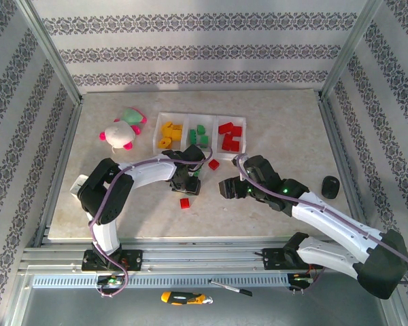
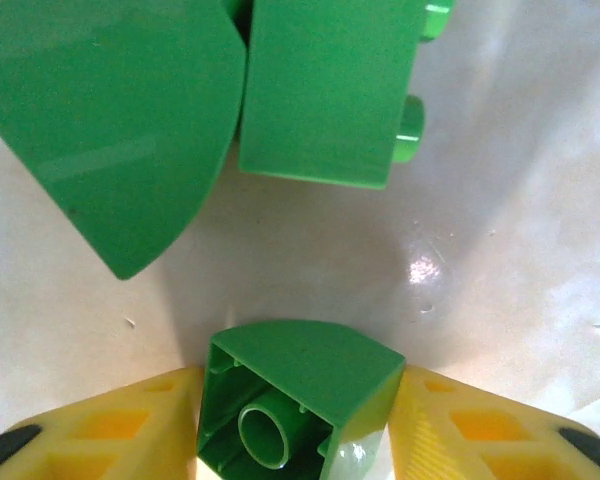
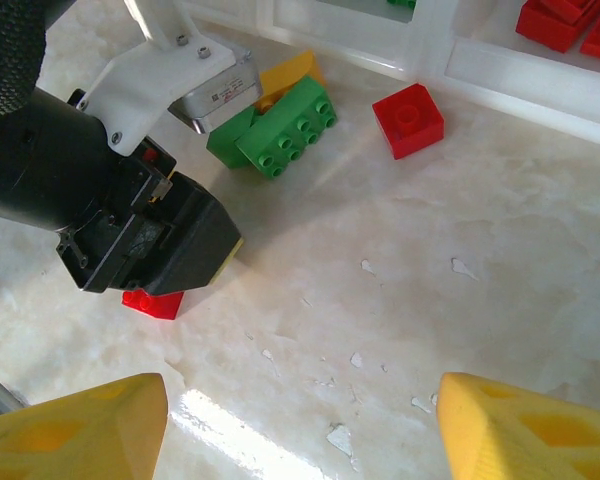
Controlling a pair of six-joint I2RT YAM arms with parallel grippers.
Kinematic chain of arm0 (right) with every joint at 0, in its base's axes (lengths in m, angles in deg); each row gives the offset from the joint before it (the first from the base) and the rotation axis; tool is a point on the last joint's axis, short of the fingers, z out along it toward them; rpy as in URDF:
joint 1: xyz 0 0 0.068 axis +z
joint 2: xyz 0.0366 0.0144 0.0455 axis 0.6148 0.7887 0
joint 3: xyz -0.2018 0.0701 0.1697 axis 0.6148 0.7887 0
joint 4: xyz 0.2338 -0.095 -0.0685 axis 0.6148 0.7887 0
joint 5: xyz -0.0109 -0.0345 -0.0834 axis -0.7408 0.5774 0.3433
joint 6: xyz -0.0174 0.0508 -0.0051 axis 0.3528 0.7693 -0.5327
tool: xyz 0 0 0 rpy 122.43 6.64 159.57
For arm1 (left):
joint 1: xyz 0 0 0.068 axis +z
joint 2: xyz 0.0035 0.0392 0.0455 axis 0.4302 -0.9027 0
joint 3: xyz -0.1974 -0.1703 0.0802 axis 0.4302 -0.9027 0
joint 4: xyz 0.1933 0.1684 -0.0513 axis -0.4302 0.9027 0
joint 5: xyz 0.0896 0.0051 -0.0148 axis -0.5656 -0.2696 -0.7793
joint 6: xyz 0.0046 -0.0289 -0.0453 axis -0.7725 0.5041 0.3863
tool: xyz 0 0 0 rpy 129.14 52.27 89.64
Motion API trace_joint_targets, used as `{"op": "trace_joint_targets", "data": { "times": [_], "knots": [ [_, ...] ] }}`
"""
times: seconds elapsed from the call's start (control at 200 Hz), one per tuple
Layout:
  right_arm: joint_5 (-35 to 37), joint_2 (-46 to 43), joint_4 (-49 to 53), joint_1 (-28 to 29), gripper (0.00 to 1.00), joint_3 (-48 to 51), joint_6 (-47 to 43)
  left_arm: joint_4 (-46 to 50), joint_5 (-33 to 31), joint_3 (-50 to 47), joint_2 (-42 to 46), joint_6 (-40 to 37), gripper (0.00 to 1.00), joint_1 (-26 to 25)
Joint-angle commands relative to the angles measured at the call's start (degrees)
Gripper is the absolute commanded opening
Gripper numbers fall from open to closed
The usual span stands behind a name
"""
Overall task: Sort the legos into containers by color
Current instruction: Pick up the lego from the middle-left of the table, then place the lego in the container.
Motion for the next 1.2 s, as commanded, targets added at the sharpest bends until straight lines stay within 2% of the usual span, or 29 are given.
{"op": "trace_joint_targets", "data": {
  "times": [0.0, 0.3, 0.545, 0.884, 1.054, 1.194],
  "knots": [
    [-1.0, -0.6, -1.2, 0.1, 0.72, -1.6, -0.4, 2.0, -1.6, 0.2, 0.4, 0.0, 0.44, -0.7],
    [-2.4, -1.6, -2.3, 0.1, 0.73, -2.2, -0.3, 5.5, -4.9, 4.6, 6.0, -1.4, 0.43, -0.1],
    [-1.1, -4.2, -4.0, -0.4, 0.74, -3.4, -1.3, 5.9, -7.5, 14.2, 5.4, -4.8, 0.41, 1.7],
    [2.2, -2.5, -7.2, -1.6, 0.77, -6.9, -4.7, 7.6, -9.7, 38.1, -10.5, -9.1, 0.41, 6.6],
    [2.6, -1.7, -7.8, -3.1, 0.79, -8.1, -6.5, 12.2, -9.9, 51.2, -20.3, -11.3, 0.42, 8.3],
    [2.3, -1.7, -7.8, -3.9, 0.80, -8.5, -7.0, 14.7, -9.4, 57.9, -25.5, -11.8, 0.42, 9.3]
  ]
}}
